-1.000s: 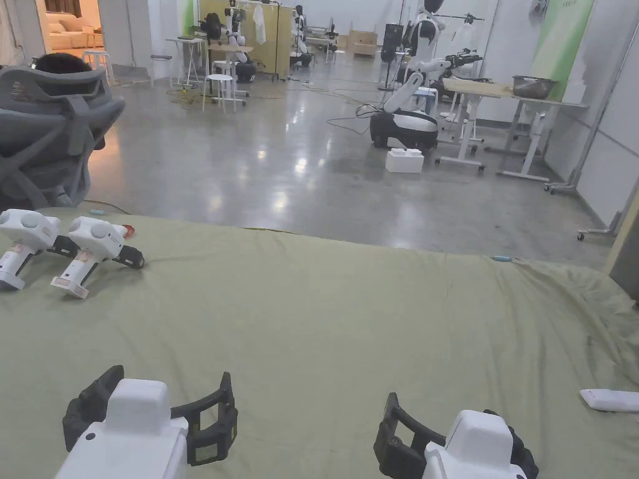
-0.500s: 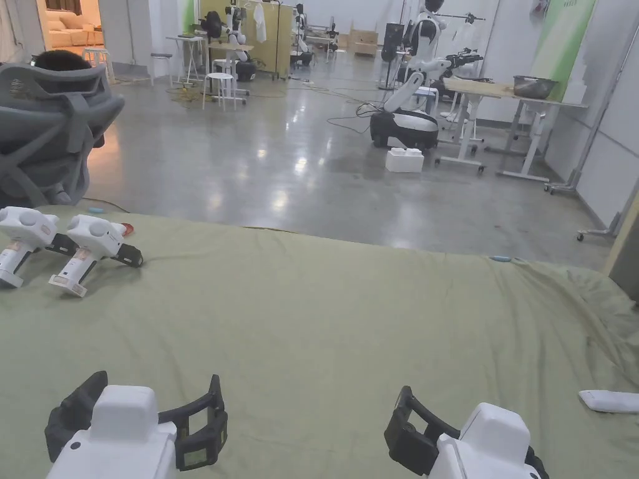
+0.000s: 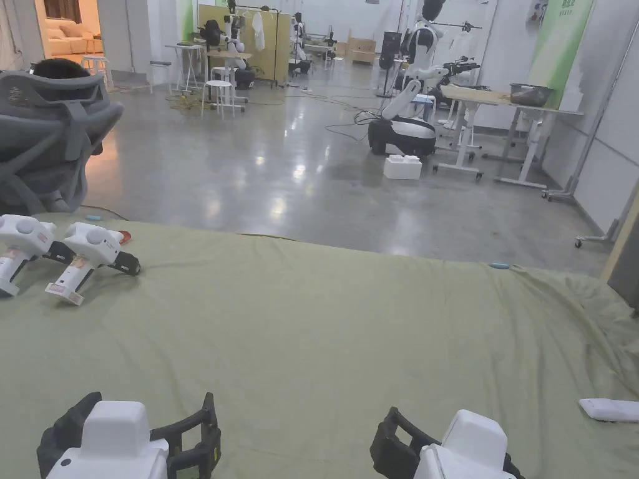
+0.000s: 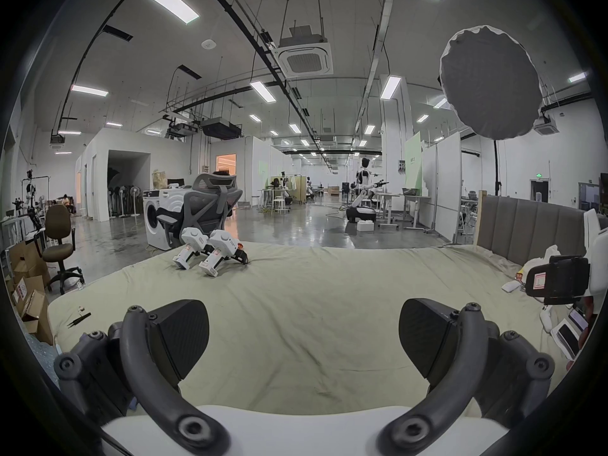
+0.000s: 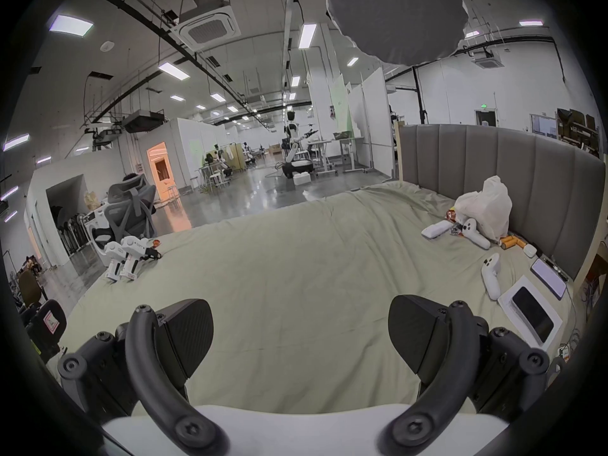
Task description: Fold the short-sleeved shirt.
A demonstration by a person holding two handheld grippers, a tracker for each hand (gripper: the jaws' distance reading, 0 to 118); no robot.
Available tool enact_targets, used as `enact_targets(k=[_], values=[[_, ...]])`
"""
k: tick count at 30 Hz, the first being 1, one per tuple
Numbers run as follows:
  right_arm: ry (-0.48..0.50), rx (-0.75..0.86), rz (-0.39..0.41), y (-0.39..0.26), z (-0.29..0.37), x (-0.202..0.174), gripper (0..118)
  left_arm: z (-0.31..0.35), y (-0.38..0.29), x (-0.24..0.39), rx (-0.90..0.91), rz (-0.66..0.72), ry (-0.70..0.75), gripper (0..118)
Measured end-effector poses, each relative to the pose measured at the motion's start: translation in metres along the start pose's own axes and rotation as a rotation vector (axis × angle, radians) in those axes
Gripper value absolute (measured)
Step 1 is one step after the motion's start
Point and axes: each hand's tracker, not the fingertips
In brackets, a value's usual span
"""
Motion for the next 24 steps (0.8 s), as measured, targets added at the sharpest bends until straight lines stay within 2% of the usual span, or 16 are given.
enact_targets(k=[5,11,24], values=[[0.011,-0.050,-0.021,-0.001,-0.003,-0.002,109,0.000,-0.002,0.001,-0.008,0.002,-0.008,117],[0.005,-0.056,0.013,-0.003,-0.005,-0.006,109,-0.001,-0.004,0.000,-0.017,0.003,-0.013,117],[0.028,-0.080,0.021,0.001,-0.009,-0.014,109,-0.003,0.001,0.000,-0.017,-0.001,-0.017,117]])
